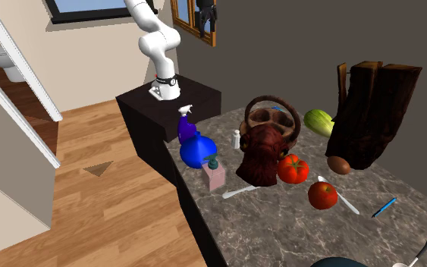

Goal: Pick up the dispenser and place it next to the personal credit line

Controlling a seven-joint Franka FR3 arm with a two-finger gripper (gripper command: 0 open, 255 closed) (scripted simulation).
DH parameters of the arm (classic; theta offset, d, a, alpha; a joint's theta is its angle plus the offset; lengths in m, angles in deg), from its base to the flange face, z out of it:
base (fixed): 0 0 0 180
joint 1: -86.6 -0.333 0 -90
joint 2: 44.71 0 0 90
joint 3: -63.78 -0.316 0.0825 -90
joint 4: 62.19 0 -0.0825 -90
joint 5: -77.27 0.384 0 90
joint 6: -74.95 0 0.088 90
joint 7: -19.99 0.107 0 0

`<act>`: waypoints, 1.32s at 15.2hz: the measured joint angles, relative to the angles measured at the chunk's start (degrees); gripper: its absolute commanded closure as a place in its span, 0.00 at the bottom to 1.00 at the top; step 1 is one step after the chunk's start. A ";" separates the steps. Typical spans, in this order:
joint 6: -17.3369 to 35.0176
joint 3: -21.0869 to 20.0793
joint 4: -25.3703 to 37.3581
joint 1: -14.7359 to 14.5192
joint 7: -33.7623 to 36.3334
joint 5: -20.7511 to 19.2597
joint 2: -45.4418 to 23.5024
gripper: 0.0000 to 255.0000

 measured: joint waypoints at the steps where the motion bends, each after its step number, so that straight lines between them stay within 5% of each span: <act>1: 0.00 0.00 0.00 0.00 0.00 0.00 0.00 0.00; 9: 9.40 6.80 -2.88 1.50 -10.76 -3.93 -7.73 0.00; 20: 23.22 16.51 2.63 2.35 -27.77 -5.42 -28.56 0.00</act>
